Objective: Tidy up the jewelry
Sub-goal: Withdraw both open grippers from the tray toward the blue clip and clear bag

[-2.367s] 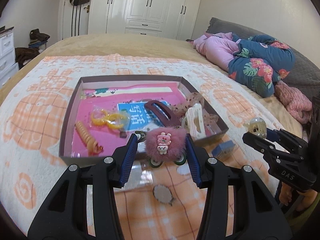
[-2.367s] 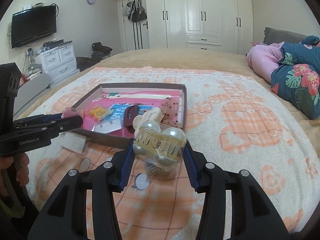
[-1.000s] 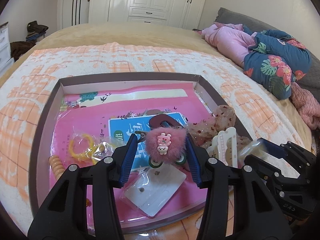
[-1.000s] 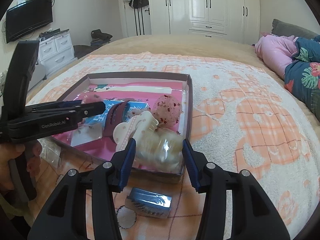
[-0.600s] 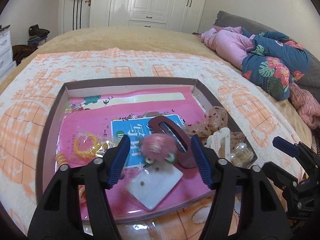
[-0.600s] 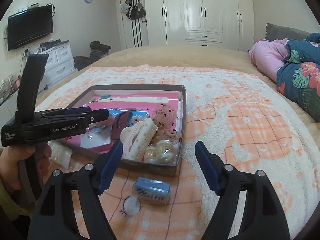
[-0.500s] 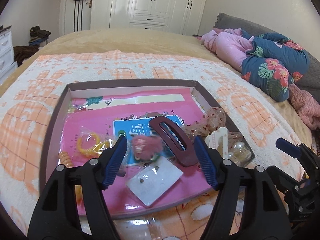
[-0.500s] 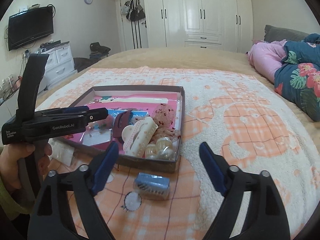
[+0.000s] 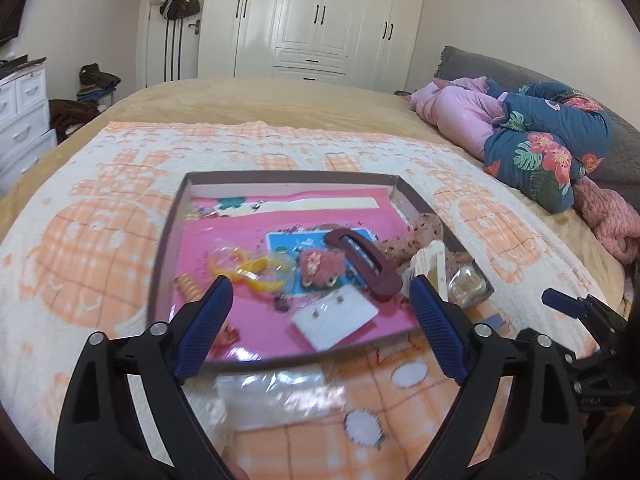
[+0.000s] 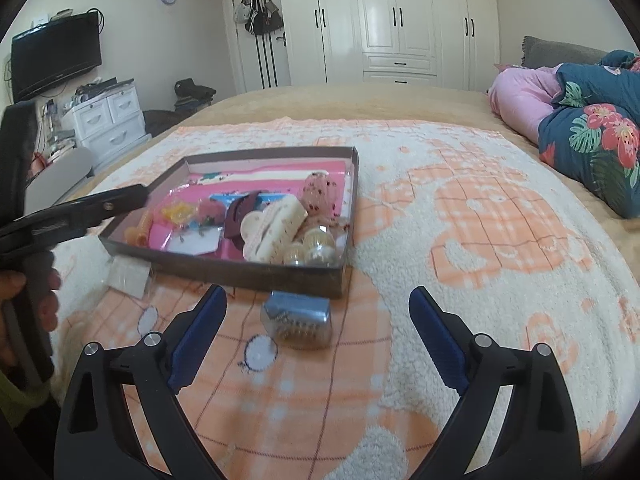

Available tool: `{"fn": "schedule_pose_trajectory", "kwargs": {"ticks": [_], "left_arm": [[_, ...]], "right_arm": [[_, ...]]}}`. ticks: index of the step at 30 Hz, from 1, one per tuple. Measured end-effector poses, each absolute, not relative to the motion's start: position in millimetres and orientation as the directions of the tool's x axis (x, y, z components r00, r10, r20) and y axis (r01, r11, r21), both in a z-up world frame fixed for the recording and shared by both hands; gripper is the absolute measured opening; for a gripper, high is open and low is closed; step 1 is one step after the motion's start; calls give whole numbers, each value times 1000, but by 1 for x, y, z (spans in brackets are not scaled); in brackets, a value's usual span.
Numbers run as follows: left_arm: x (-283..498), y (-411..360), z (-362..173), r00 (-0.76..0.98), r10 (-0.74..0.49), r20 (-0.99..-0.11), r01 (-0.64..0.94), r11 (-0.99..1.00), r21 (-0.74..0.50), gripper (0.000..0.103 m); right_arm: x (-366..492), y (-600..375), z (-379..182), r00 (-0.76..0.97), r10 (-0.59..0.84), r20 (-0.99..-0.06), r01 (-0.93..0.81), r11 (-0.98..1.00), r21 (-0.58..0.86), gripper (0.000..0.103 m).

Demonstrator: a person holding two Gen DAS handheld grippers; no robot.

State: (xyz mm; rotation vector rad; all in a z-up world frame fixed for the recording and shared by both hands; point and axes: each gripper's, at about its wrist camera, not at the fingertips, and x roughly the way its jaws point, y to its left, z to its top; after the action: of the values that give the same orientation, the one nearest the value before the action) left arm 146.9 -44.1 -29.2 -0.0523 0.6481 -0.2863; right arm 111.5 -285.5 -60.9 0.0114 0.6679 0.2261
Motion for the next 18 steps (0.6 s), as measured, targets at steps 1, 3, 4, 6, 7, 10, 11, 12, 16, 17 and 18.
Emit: {"fn": "schedule_pose_trajectory", "kwargs": {"ticks": [1, 3, 4, 6, 7, 10, 11, 12, 16, 17, 18], "left_arm": [[143, -41, -31, 760, -271, -591, 241, 962, -130, 83], [138, -35, -34, 761, -251, -598, 228, 967, -116, 83], [136, -33, -35, 761, -246, -600, 222, 968, -116, 83], [132, -23, -39, 756, -236, -611, 202, 971, -125, 83], [130, -20, -41, 755, -231, -614, 196, 973, -126, 83], [124, -10, -46, 750, -214, -627, 176, 977, -123, 83], [122, -6, -49, 746, -207, -633, 168, 978, -122, 83], [120, -4, -52, 741, -202, -640, 160, 979, -123, 83], [117, 0, -63, 719, -204, -665, 156, 979, -131, 84], [116, 0, -66, 714, -205, -669, 159, 979, -130, 84], [116, -1, -69, 710, -210, -672, 163, 978, -134, 84]], "right_arm": [[111, -285, -63, 758, 209, -618, -201, 976, 84, 91], [112, -285, -65, 752, 211, -624, -202, 976, 85, 91], [113, -284, -67, 748, 211, -630, -204, 975, 84, 91], [114, -281, -70, 742, 215, -635, -210, 974, 84, 91], [114, -279, -72, 739, 217, -638, -215, 973, 81, 91], [116, -273, -78, 728, 219, -650, -229, 971, 71, 91], [117, -271, -79, 727, 219, -651, -233, 970, 65, 91], [118, -269, -81, 726, 214, -654, -236, 970, 56, 91], [123, -262, -88, 710, 207, -672, -247, 968, 37, 91], [124, -262, -89, 708, 208, -675, -249, 968, 38, 90], [125, -261, -91, 705, 210, -677, -251, 967, 40, 90]]}}
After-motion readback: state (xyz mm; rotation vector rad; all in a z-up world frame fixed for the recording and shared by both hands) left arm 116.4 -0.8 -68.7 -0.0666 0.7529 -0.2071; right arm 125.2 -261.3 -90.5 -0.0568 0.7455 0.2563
